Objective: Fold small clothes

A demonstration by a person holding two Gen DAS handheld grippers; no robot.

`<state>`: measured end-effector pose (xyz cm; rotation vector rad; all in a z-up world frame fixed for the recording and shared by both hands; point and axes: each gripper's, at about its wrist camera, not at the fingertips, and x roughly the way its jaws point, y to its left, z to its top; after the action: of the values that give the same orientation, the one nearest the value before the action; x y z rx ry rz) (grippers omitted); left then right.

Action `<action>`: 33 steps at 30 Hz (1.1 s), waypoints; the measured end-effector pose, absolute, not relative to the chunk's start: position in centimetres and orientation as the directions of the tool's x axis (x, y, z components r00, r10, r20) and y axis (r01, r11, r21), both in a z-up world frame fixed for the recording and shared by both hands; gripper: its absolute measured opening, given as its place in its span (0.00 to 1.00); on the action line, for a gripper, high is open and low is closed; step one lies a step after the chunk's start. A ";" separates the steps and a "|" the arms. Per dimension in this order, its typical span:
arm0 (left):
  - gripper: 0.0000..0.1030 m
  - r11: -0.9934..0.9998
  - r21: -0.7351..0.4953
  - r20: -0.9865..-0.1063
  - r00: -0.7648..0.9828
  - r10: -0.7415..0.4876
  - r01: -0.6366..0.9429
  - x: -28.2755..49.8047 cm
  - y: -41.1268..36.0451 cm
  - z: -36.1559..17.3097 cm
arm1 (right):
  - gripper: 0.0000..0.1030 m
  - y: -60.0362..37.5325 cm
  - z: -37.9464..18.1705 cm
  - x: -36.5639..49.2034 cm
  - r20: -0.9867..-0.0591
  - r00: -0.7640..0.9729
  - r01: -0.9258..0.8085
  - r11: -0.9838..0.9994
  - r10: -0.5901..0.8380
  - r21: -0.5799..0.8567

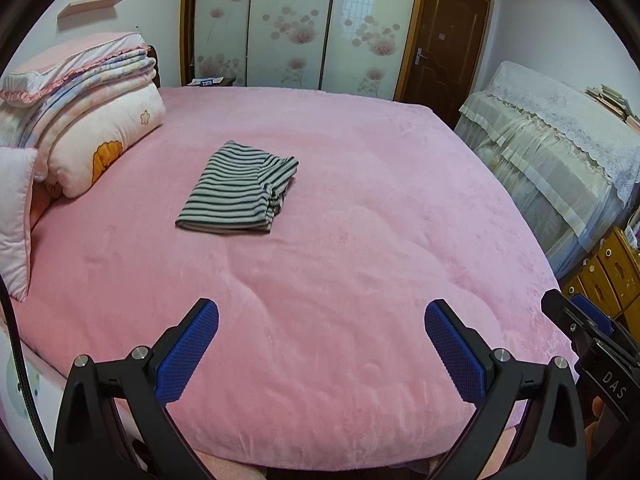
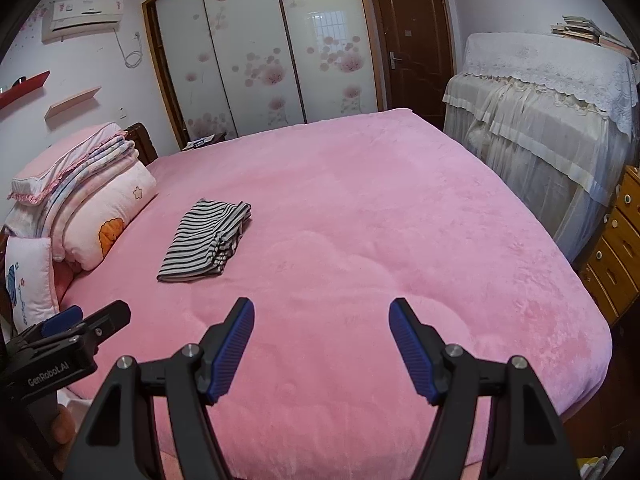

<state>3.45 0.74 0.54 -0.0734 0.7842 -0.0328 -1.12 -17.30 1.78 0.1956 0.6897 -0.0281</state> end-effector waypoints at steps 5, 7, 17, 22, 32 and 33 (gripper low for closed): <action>1.00 0.999 -0.049 -0.712 0.701 -0.033 -0.003 3.4 0.1 0.3 | 0.69 -16.6 1.2 -1.5 -0.647 0.762 0.088 0.984 0.035 0.157; 1.00 0.999 -0.036 -0.713 0.700 -0.028 0.004 3.6 -0.2 0.4 | 0.69 -16.3 0.9 -1.5 -0.657 0.753 0.087 0.985 0.034 0.150; 1.00 0.999 -0.015 -0.706 0.707 -0.040 0.041 4.8 -1.5 0.8 | 0.69 -15.7 0.5 -0.7 -0.665 0.746 0.093 0.988 0.015 0.127; 1.00 0.998 -0.032 -0.707 0.705 -0.058 0.050 5.6 -1.6 0.9 | 0.69 -15.8 0.7 -0.2 -0.663 0.748 0.089 0.988 0.018 0.126; 1.00 0.998 -0.030 -0.708 0.704 -0.056 0.049 6.9 -1.6 0.6 | 0.69 -15.9 0.9 1.3 -0.662 0.749 0.096 0.989 0.005 0.116; 1.00 0.998 -0.027 -0.708 0.704 -0.054 0.049 6.9 -1.8 0.5 | 0.69 -15.9 0.8 1.5 -0.663 0.748 0.098 0.988 0.004 0.116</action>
<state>6.89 -1.80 0.52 -0.0059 0.7878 -0.0572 1.49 -15.89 0.81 0.1465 0.7243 -0.0514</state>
